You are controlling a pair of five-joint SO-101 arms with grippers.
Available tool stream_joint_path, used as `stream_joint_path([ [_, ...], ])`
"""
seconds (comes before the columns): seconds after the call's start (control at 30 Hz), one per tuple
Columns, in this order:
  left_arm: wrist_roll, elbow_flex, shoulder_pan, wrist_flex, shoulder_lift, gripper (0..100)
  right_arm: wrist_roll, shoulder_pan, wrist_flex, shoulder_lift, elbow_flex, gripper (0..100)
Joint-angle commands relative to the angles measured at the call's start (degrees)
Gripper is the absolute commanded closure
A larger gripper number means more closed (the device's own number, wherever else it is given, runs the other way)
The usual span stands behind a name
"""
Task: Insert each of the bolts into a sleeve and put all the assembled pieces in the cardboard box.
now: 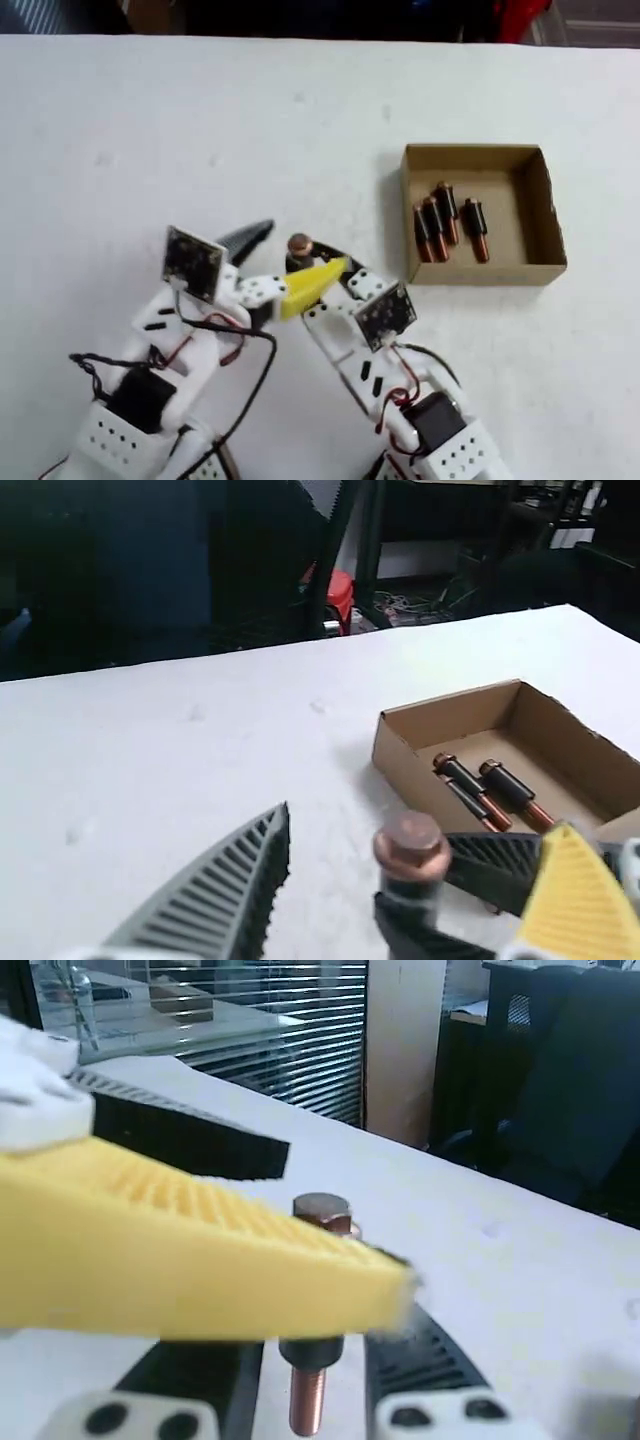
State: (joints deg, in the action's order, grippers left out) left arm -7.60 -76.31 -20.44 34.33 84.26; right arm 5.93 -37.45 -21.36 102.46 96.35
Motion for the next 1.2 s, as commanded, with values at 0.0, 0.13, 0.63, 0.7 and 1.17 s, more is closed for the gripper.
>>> stream_joint_path([
  [0.0,0.4,1.3,4.0,-1.8,0.7,60,0.3,1.5,1.0,0.8,0.4,98.1],
  [0.13,0.4,3.2,5.9,-6.0,0.7,60,0.4,1.5,1.0,0.8,0.4,98.1],
  [0.63,0.4,27.9,26.6,17.9,0.7,60,0.5,3.6,-0.2,0.8,0.4,98.1],
  [0.7,0.4,31.1,28.8,21.5,0.7,61,0.5,4.4,-0.2,0.8,0.4,98.1],
  [1.17,10.4,43.6,36.2,44.2,0.7,95,0.5,4.7,-1.5,0.7,0.4,98.1],
])
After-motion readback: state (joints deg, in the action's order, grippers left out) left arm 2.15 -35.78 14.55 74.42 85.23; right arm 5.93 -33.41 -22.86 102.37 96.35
